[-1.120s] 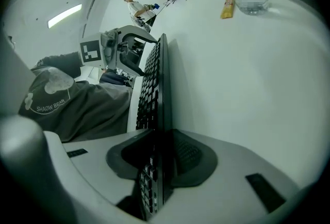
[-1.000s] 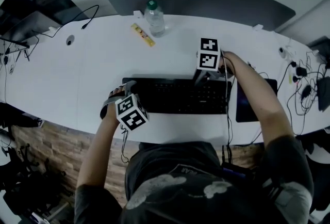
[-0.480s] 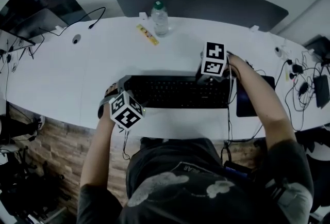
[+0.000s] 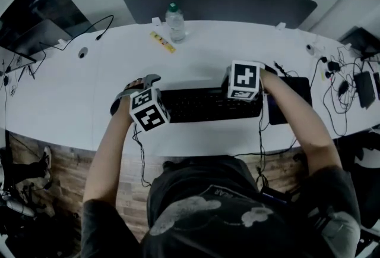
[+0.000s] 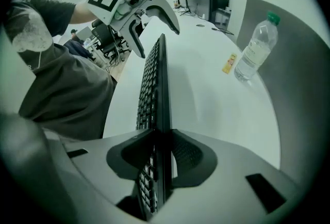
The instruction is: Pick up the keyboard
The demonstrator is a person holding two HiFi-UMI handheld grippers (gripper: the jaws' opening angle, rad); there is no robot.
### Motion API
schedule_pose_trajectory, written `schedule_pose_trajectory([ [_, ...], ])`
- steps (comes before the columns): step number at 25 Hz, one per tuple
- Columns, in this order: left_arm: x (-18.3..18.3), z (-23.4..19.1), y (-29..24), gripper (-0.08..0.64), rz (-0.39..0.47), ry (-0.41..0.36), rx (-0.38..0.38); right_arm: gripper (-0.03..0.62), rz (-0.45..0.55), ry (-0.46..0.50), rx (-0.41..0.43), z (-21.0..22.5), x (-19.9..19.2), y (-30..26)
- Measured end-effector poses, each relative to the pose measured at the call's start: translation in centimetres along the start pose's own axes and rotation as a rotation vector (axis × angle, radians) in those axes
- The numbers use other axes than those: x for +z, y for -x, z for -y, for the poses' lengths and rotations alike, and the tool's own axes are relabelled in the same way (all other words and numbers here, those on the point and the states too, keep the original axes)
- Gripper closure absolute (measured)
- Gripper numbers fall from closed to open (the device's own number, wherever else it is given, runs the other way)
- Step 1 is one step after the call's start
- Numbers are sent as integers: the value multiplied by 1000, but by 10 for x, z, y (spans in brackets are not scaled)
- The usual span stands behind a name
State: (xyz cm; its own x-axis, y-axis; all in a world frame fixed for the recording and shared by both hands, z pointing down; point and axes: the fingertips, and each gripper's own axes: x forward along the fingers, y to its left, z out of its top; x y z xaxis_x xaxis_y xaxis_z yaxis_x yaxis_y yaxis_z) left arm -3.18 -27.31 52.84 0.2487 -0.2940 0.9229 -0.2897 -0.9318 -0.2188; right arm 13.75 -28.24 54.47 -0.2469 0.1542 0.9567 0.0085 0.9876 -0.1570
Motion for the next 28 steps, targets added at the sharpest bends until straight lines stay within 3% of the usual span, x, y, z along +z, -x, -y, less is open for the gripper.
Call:
schedule_pose_trajectory([
  [4, 10, 9, -10, 124, -60, -112, -96, 480, -57, -40, 1, -24, -13, 2],
  [7, 12, 21, -23, 124, -128, -177, -188, 480, -80, -10, -101, -19, -16, 9],
  [10, 15, 28, -35, 124, -165, -210, -235, 479, -47, 40, -190, -17, -7, 15],
  [14, 12, 44, -44, 127, -215, -244, -292, 477, 16, 68, -230, -29, 1, 13],
  [17, 7, 61, -49, 221, -249, -294, -347, 477, 13, 77, -277, -35, -2, 14],
  [20, 18, 82, -52, 368, -174, -318, -403, 472, 9, 80, -332, -41, -2, 15],
  [24, 27, 89, -47, 418, -85, -317, -417, 460, -1, 44, -416, -46, -3, 15],
  [28, 29, 80, -42, 467, -11, -320, -367, 453, 33, -20, -522, -51, 1, 19],
])
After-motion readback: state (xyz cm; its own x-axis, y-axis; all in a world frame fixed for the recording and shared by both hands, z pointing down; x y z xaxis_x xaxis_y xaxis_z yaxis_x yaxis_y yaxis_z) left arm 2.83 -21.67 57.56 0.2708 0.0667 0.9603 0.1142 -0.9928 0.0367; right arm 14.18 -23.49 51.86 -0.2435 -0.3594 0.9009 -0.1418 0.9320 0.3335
